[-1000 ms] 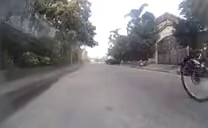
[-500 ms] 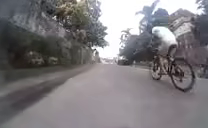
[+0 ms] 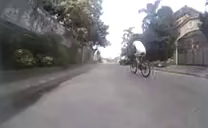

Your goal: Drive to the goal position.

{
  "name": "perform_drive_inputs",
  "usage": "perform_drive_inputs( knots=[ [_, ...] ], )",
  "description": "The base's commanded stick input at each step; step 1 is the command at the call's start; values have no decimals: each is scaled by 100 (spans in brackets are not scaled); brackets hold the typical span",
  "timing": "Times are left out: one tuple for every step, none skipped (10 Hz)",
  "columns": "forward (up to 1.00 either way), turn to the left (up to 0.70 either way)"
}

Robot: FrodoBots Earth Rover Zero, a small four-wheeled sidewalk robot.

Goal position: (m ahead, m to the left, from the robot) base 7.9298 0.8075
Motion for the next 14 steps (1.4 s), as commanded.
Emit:
perform_drive_inputs(
  knots=[
    [100, 1],
    [100, 1],
    [100, 1],
    [100, 1],
    [100, 1],
    [100, 1],
    [100, 1],
    [100, 1],
    [100, 1],
    [100, 1],
    [100, 1],
    [100, 1],
    [100, 1],
    [100, 1]
  ],
)
